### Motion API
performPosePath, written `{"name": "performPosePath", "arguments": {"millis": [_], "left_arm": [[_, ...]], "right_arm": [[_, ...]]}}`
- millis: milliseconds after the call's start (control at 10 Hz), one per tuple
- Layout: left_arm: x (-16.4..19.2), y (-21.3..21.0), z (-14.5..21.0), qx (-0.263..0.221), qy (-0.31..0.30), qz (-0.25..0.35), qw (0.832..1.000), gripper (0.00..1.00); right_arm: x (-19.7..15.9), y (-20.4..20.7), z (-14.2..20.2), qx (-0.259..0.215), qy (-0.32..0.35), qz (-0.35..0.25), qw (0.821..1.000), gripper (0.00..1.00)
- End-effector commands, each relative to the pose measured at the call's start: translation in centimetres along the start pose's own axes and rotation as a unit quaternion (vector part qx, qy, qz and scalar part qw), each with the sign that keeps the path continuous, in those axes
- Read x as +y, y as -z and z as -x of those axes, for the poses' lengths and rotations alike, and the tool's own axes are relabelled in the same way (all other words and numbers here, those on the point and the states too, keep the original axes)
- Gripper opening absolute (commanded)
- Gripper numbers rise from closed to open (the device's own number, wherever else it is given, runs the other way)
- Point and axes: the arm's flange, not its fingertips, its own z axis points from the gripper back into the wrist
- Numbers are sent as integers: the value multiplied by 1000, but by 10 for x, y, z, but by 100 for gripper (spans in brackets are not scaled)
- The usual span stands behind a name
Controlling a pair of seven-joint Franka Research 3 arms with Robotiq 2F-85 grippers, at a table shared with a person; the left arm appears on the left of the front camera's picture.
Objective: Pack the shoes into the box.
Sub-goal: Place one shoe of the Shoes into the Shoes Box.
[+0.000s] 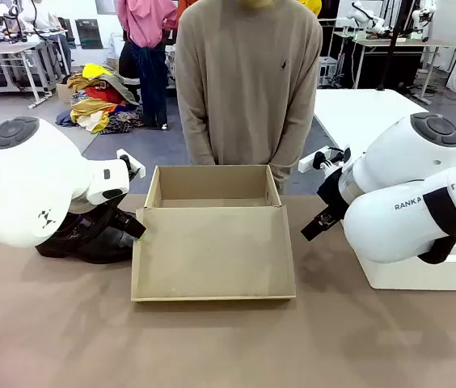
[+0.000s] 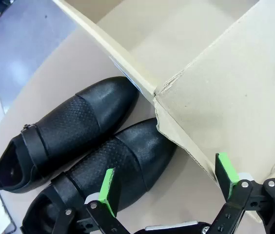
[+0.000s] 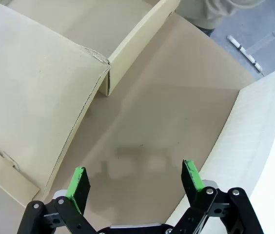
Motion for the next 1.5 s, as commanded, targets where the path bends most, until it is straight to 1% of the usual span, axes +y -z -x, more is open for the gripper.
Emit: {"name": "performPosePath", "arguments": {"millis": [0,1300,1400], "left_arm": [[0,0,0,0,0,0,1000,100],[0,0,0,0,0,0,1000,100],[-1,0,0,0,1,0,1000,100]], "right_arm": [[0,0,0,0,0,0,1000,100],[0,0,0,0,-1,0,1000,100],[-2,-5,-4,-6,-2,-6,1000,100]]}}
